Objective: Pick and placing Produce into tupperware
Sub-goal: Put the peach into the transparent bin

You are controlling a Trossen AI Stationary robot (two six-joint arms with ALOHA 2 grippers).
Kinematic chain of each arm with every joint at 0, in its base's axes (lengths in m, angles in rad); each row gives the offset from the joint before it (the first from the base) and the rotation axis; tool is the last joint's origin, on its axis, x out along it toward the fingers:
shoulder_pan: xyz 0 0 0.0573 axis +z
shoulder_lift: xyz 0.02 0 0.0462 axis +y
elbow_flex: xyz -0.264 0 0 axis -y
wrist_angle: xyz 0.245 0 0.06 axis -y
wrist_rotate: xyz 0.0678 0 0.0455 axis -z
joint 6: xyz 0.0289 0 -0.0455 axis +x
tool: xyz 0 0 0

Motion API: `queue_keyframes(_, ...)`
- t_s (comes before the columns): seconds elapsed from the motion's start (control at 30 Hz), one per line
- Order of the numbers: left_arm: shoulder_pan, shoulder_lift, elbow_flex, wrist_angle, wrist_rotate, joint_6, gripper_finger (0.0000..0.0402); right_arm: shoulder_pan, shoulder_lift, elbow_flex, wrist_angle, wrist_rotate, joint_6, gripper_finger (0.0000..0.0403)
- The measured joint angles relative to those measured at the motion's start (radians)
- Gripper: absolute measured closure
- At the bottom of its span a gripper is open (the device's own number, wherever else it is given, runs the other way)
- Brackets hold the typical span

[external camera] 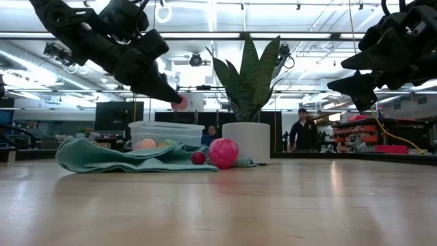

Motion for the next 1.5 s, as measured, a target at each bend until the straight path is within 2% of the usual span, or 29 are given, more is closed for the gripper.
queue_keyframes(0.23, 0.089, -0.014, 0.017, -0.006, 0.000, 0.028, 0.0245, 0.000, 0.000, 0.000, 0.000, 0.000, -0.004, 0.0157)
queue_keyframes(0.53, 0.207, -0.018, 0.134, -0.017, 0.000, 0.115, 0.0241, 0.000, 0.000, 0.000, 0.000, 0.000, -0.004, 0.0157)
queue_keyframes(0.77, 0.357, -0.016, 0.212, -0.192, -0.001, 0.141, 0.0244, 0.000, 0.000, 0.000, 0.000, 0.000, -0.007, 0.0157)
queue_keyframes(0.9, 0.424, -0.016, 0.217, -0.235, -0.001, 0.132, 0.0242, 0.000, 0.000, 0.000, 0.000, 0.000, -0.008, 0.0157)
queue_keyframes(1.27, 0.456, -0.010, 0.217, -0.268, 0.001, 0.124, 0.0243, 0.000, 0.000, 0.000, 0.000, 0.000, -0.008, 0.0157)
queue_keyframes(1.5, 0.452, 0.108, 0.218, -0.255, 0.002, 0.121, 0.0242, 0.000, 0.000, 0.000, 0.000, 0.000, -0.008, 0.0157)
